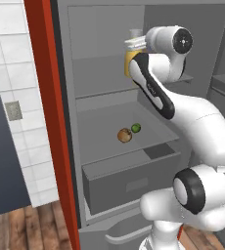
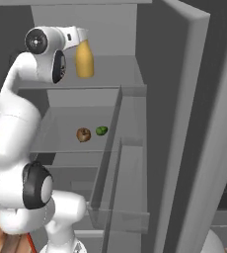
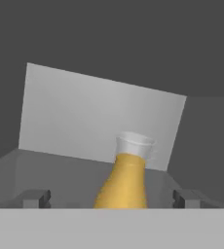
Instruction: Move the avocado and bread from the top shelf to the second highest shelf to make space. Then, place the pitcher from the counter on the cleared top shelf.
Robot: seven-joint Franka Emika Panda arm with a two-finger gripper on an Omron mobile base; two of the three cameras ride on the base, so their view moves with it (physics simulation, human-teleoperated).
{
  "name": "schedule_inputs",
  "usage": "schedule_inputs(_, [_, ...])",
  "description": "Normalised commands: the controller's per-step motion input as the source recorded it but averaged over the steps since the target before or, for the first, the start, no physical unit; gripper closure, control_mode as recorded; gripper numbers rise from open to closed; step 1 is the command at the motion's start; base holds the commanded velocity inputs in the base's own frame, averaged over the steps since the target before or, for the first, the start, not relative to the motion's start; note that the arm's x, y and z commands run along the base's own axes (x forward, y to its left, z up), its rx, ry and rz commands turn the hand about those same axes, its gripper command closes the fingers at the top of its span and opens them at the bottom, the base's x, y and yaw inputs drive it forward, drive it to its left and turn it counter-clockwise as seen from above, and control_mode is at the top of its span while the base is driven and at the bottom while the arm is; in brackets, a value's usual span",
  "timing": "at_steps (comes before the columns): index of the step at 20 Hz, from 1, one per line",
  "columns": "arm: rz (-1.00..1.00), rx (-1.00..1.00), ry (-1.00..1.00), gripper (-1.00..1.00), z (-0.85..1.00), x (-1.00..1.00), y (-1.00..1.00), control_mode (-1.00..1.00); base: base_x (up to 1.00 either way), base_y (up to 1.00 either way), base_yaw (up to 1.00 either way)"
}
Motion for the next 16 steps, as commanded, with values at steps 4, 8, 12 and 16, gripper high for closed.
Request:
schedule_inputs(4, [-0.03,-0.07,0.16,-1.0,-0.33,-1.0,0.38,-1.0,0.0,0.0,0.0])
schedule_inputs(8, [-0.09,-0.01,0.11,-1.0,-0.39,-1.0,0.11,-1.0,0.0,0.0,0.0])
schedule_inputs(12, [-0.1,0.0,0.03,-1.0,-0.49,-1.0,0.0,-1.0,0.0,0.0,0.0])
schedule_inputs(16, [-0.07,0.0,0.04,-1.0,-0.53,-1.0,0.01,-1.0,0.0,0.0,0.0])
